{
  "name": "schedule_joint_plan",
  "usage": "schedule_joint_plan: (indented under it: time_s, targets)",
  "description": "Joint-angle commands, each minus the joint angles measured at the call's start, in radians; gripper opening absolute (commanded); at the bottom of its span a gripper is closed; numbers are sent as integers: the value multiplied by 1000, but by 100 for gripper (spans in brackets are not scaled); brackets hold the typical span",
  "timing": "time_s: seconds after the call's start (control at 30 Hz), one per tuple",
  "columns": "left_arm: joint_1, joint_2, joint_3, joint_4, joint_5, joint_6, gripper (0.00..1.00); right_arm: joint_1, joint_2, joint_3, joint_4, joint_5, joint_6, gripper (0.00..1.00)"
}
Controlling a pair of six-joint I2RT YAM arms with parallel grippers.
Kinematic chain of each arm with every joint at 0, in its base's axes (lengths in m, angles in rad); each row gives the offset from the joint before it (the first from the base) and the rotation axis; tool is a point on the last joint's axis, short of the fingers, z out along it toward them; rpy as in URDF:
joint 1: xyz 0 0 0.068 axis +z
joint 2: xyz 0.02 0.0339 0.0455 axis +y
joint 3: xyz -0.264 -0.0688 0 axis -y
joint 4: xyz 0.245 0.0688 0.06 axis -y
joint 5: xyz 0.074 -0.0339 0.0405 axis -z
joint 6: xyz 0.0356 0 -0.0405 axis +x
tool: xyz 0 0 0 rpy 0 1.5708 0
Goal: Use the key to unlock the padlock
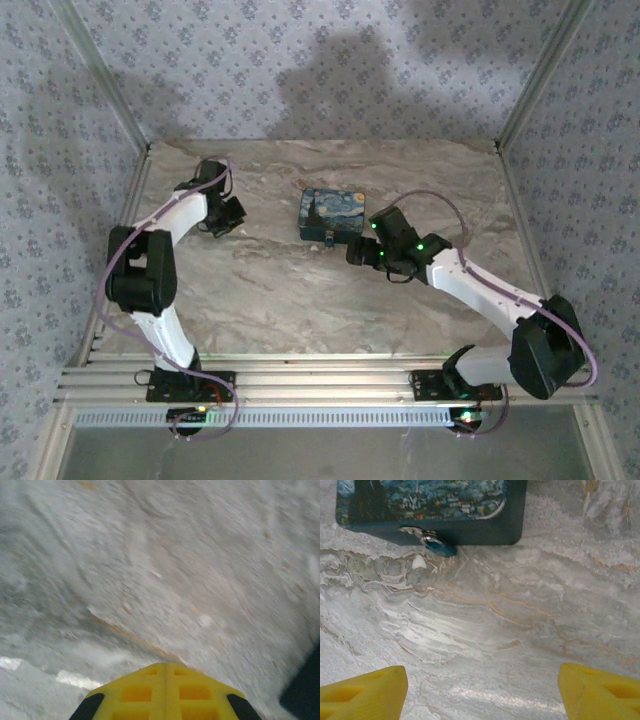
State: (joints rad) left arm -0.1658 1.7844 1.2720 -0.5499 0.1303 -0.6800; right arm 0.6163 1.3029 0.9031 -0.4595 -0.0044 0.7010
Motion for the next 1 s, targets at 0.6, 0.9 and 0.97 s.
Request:
schedule_joint_plan:
  time_s: [0.6,0.9,0.97]
  targets:
    - [-165,-378,-147,176,460,259,0,-140,-185,-185,275,-295,90,80]
    - [-176,-437,-130,214,652,225,0,-145,-194,-225,513,-433,131,67]
    - [-180,-436,-115,214,689,214,0,-129,-200,-225,563,-448,108,59]
